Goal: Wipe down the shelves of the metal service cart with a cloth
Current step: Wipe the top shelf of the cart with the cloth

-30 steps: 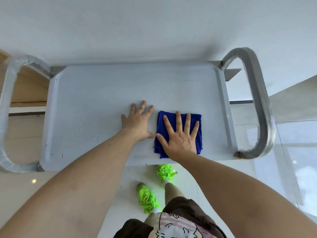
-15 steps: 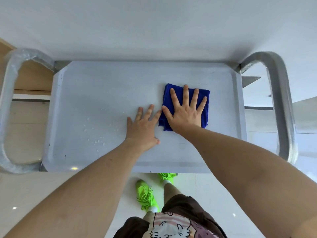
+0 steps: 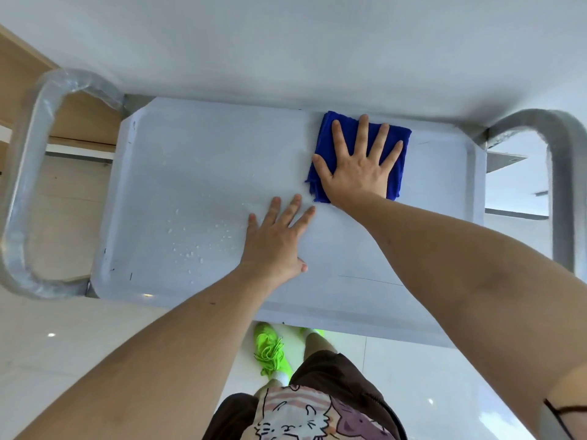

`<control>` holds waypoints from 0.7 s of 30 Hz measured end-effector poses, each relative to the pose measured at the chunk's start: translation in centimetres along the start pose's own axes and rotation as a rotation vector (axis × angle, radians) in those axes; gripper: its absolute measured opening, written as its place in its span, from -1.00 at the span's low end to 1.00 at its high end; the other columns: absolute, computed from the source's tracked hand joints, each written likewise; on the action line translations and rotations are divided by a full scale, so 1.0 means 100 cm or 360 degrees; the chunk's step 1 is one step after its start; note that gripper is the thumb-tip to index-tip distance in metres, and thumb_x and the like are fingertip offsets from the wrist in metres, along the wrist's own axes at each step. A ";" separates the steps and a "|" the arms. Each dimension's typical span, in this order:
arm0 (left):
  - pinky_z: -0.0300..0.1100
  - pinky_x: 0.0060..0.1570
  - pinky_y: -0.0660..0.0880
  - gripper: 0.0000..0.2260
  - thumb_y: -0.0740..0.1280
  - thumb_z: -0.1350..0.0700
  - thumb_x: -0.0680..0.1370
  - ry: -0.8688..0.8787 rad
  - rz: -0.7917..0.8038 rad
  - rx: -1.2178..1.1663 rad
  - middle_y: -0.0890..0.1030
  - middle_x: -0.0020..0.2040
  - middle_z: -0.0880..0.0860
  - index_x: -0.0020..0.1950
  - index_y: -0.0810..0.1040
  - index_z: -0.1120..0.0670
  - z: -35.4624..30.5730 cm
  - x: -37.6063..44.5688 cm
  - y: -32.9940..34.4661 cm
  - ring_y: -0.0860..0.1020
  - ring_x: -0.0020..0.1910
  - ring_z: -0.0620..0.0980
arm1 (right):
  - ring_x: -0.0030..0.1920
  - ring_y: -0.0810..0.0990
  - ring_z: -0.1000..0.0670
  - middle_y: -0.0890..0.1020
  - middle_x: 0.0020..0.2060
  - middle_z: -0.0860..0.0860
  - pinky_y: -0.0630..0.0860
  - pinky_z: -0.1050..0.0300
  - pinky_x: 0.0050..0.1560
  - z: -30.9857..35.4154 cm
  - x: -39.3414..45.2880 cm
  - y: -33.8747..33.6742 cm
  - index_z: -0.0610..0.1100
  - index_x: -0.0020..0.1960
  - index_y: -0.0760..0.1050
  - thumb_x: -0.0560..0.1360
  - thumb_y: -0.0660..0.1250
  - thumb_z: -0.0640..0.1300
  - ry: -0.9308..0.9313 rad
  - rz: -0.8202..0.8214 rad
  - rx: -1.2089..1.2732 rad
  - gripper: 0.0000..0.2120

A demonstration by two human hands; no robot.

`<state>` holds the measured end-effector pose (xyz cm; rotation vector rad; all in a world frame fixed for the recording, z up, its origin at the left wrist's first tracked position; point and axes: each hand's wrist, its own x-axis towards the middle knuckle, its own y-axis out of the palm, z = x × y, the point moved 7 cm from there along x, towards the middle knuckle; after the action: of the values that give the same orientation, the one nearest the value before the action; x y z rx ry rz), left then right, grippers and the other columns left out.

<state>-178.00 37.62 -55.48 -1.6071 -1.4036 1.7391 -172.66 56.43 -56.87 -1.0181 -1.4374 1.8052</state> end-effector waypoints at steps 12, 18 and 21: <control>0.30 0.45 0.03 -0.05 0.49 -0.20 0.38 0.0017 0.0102 -0.0011 -0.25 0.60 -0.15 0.57 -0.07 -0.24 -0.001 0.004 -0.005 -0.20 0.58 0.09 | 0.56 -0.29 -0.30 -0.22 0.62 -0.05 -0.31 -0.44 0.45 -0.014 -0.050 0.010 0.20 0.59 -0.26 0.51 -0.31 0.47 0.0090 0.0064 0.0065 -0.27; 0.29 0.47 0.06 -0.03 0.47 -0.24 0.38 0.0049 0.0079 -0.0039 -0.23 0.60 -0.14 0.57 -0.12 -0.26 0.001 0.001 -0.006 -0.19 0.58 0.08 | 0.57 -0.30 -0.27 -0.23 0.62 -0.03 -0.34 -0.40 0.46 -0.019 -0.118 0.023 0.22 0.58 -0.29 0.52 -0.30 0.47 0.0250 0.0094 0.0080 -0.29; 0.26 0.47 0.03 -0.03 0.45 -0.28 0.38 0.0035 0.0098 -0.0048 -0.24 0.60 -0.15 0.57 -0.13 -0.26 0.001 -0.001 -0.007 -0.21 0.58 0.07 | 0.57 -0.31 -0.26 -0.23 0.62 -0.02 -0.34 -0.39 0.46 -0.016 -0.156 0.031 0.23 0.58 -0.31 0.53 -0.29 0.46 0.0300 0.0106 0.0085 -0.31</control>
<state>-178.34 37.79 -54.87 -1.6969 -1.3901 1.7366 -163.20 43.60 -57.05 -1.1871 -1.2485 1.7330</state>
